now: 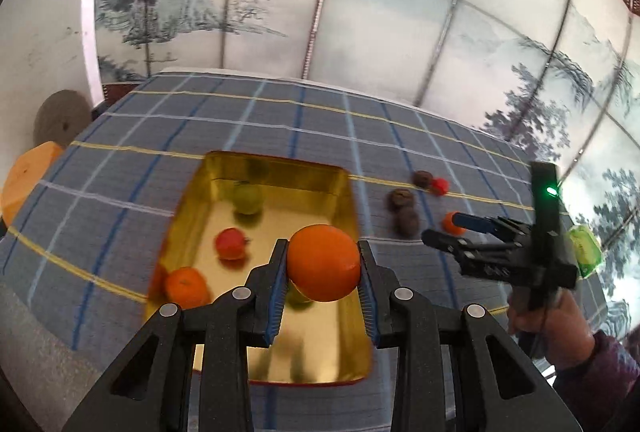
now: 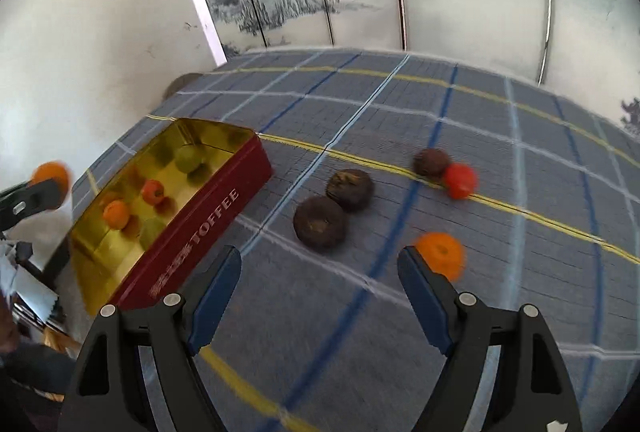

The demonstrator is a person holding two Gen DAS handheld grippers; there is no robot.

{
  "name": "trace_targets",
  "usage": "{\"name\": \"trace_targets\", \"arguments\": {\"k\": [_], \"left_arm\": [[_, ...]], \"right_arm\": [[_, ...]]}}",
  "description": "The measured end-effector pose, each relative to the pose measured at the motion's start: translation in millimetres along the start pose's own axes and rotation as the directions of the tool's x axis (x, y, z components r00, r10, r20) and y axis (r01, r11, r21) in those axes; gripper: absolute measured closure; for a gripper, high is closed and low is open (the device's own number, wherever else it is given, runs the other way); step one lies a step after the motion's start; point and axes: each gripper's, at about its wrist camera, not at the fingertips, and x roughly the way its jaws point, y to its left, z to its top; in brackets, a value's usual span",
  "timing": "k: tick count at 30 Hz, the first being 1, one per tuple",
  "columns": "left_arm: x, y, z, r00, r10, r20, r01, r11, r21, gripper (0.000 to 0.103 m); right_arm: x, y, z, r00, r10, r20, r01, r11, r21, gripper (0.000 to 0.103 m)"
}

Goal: Organize fruits
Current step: 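Carry the orange over the tin with the left gripper while the right gripper grasps a dark brown fruit, then release the orange into the tin with the left gripper while the right gripper drops the dark fruit in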

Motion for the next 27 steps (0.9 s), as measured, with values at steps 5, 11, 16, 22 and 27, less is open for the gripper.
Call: {"name": "trace_targets", "arguments": {"k": [5, 11, 16, 22, 27], "left_arm": [[-4, 21, -3, 0.999, 0.035, 0.009, -0.035, 0.999, 0.009, 0.070], [7, 37, 6, 0.999, 0.037, 0.005, -0.037, 0.999, 0.018, 0.070], [39, 29, 32, 1.000, 0.006, -0.027, -0.004, 0.997, 0.072, 0.069], [103, 12, 54, 0.995, 0.013, -0.103, -0.001, 0.993, 0.117, 0.069], [134, 1, 52, 0.988, 0.064, -0.143, -0.041, 0.986, 0.159, 0.067]], "right_arm": [[42, -1, 8, 0.997, -0.033, -0.066, 0.036, 0.998, 0.046, 0.032], [61, 6, 10, 0.995, -0.056, -0.082, 0.059, 0.998, 0.029, 0.050], [58, 3, 7, 0.994, -0.077, -0.072, 0.079, 0.996, 0.029, 0.066], [30, 1, -2, 0.997, -0.070, -0.024, 0.071, 0.996, 0.059, 0.066], [3, 3, -6, 0.998, -0.065, 0.010, 0.064, 0.996, 0.060, 0.066]]}}
